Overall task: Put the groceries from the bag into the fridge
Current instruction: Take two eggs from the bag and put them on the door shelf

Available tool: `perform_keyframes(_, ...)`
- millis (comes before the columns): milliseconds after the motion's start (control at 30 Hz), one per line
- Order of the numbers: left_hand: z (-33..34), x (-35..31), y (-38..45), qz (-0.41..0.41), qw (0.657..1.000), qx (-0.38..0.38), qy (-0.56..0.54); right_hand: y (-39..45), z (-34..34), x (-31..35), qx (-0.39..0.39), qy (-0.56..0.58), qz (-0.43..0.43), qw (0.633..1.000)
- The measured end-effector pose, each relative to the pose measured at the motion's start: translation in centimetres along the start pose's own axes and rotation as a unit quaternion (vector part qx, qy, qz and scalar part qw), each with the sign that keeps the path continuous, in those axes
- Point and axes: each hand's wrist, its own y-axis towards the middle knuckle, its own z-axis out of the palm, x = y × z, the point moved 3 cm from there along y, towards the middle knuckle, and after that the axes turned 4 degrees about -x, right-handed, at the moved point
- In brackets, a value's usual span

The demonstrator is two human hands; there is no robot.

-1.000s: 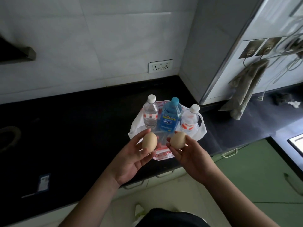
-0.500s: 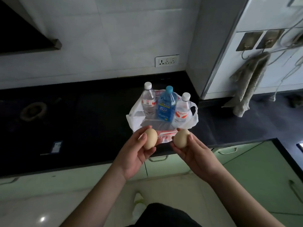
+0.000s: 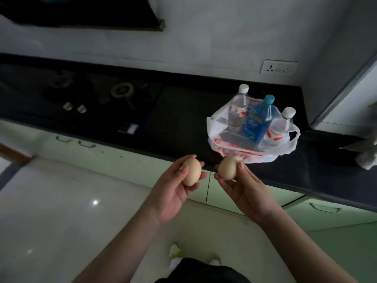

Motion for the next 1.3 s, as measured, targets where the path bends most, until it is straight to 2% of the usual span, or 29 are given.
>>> perform_keyframes(300,-8.8,-3.7,-10.3,0.124,0.981,-0.115,-0.097,-1.1,9.3,-7.8,0.143,-0.084,0.122,0.979)
perform_keyframes(500,-14.6,-4.3,-19.6,0.196,0.947,-0.215,-0.132,-4.5,15.2,-15.7,0.207,-0.136,0.195,0.949)
perform_keyframes(733,-20.9,-4.0,-31.9,0.269,0.907,-0.287,-0.154,-10.6,21.2,-26.7,0.268,-0.171,0.247,0.915)
perform_keyframes(1033,-27.4,-2.9,-47.0,0.365,0.839,-0.355,-0.192,-18.2,27.4,-39.6,0.338,-0.192,0.326,0.862)
perform_keyframes(1300,-31.0,-4.5,-52.6,0.438,0.786,-0.382,-0.213,-20.3,32.7,-45.7,0.395,-0.198,0.364,0.820)
